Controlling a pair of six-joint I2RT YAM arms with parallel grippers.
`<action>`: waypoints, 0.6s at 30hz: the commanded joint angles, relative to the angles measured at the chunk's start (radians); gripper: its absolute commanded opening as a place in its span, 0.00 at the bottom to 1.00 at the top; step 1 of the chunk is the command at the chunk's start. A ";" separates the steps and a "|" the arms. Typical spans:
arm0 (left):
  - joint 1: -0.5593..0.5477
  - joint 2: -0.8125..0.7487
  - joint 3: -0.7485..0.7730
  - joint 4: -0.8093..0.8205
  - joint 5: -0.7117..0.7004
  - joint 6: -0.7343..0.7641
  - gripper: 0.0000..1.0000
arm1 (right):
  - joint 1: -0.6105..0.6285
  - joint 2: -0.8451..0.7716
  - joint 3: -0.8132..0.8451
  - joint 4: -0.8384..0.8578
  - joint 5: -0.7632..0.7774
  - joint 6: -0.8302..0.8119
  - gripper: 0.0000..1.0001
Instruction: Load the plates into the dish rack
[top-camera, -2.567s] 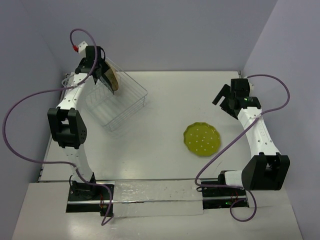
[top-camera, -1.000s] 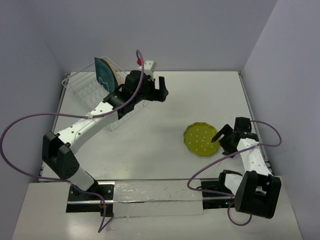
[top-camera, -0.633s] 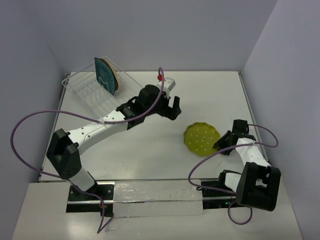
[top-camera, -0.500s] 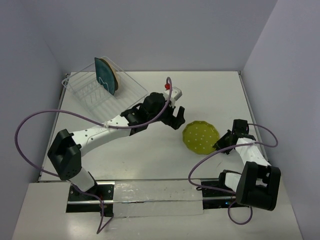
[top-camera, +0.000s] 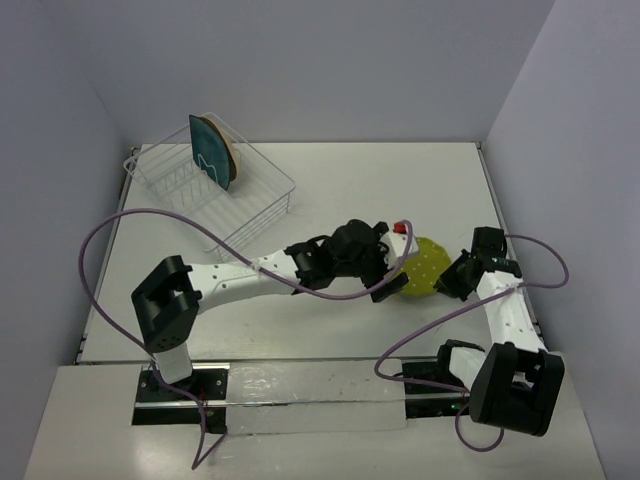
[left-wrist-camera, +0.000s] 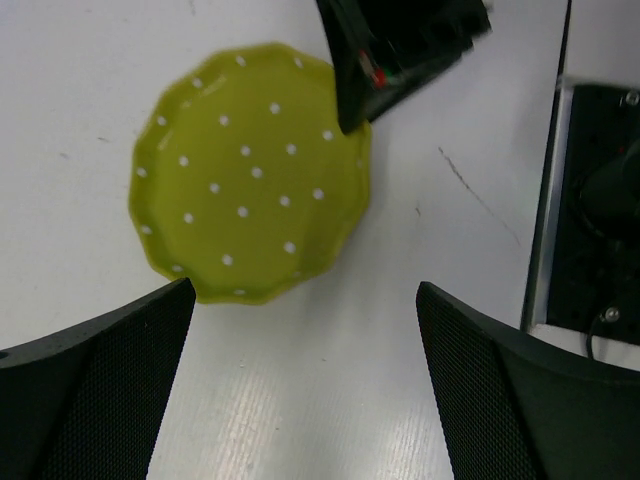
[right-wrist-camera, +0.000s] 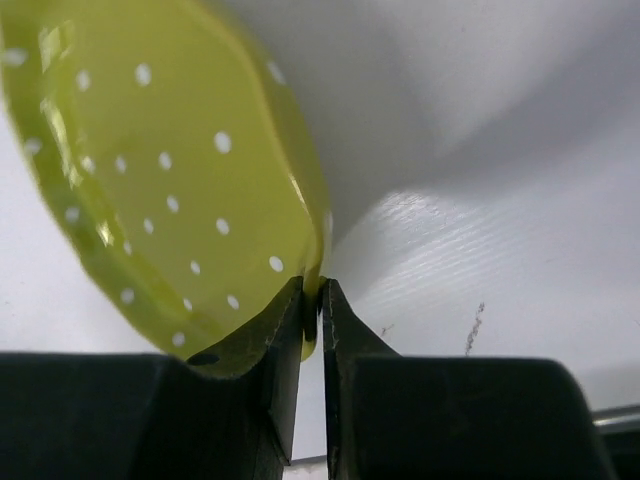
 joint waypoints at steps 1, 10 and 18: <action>-0.023 0.042 0.065 -0.001 0.075 0.144 0.99 | 0.000 -0.009 0.152 -0.125 0.028 -0.009 0.00; -0.100 0.109 0.037 0.126 0.005 0.225 0.99 | 0.020 0.057 0.205 -0.142 -0.044 -0.023 0.00; -0.154 0.210 0.070 0.189 -0.078 0.293 0.99 | 0.041 0.082 0.223 -0.159 -0.071 -0.022 0.00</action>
